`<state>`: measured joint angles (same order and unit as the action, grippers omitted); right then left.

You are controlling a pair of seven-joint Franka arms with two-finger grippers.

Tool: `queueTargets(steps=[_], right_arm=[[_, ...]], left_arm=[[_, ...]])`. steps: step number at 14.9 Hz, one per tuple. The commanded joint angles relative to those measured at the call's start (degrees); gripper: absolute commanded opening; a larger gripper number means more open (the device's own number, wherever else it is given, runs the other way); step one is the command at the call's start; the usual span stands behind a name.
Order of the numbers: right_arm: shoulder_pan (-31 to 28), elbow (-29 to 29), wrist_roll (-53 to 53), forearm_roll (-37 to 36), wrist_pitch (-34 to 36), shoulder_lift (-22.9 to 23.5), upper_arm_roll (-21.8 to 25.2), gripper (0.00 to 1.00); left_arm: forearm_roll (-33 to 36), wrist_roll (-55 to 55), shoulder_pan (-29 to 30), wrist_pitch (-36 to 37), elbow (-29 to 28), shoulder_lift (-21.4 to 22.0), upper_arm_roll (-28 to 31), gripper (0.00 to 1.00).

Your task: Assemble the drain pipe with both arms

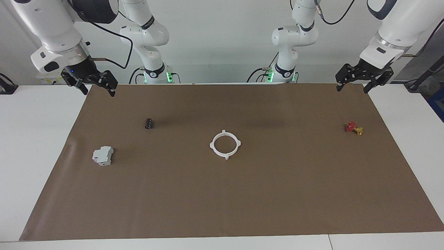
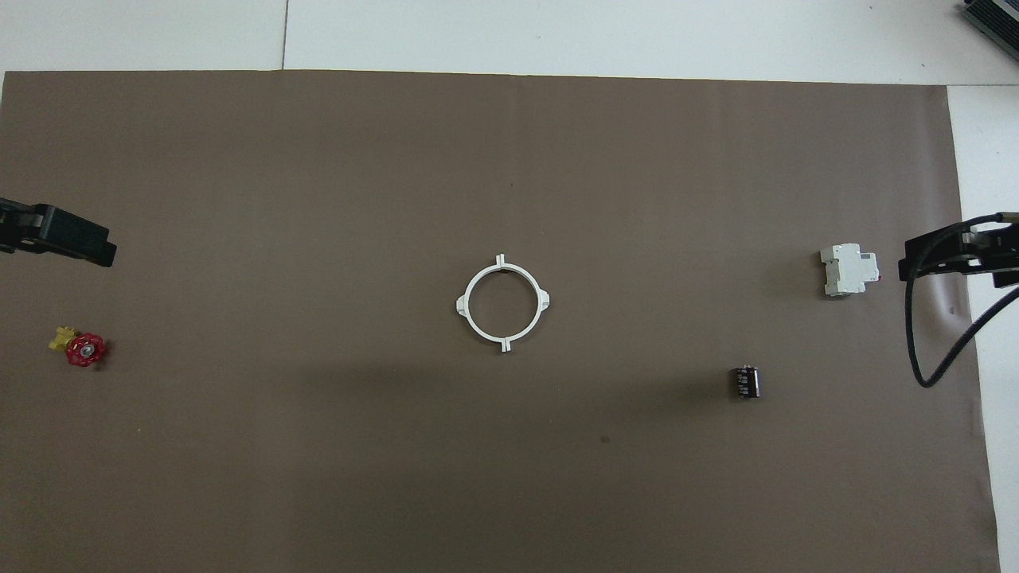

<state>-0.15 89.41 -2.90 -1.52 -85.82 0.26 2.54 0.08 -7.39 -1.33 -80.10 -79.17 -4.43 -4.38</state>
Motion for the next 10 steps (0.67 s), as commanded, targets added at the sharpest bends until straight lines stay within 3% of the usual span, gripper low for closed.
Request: queueTargets(steps=[1,5,8,10], right_arm=[[-0.38,1.12,1.59,0.9,-0.93,-0.79,-0.17,1.0],[-0.38,1.2,1.59,0.9,-1.02,-0.79,-0.17,1.0],[-0.38,1.2,1.59,0.9,-0.93,-0.79,-0.17,1.0],[-0.38,1.12,1.59,0.9,-1.02,-0.79,-0.17,1.0]], left_arm=[[-0.51,6.21,-5.07,2.32,2.18,-0.5,-0.45,1.0],[0.53,8.8,-6.41,3.63,2.18,-0.14,0.86,1.0],[1.59,0.73,-3.95,4.25,2.18,-0.14,3.23,1.0],[0.98,0.27,-5.6,3.9,2.18,-0.14,9.01,1.0]])
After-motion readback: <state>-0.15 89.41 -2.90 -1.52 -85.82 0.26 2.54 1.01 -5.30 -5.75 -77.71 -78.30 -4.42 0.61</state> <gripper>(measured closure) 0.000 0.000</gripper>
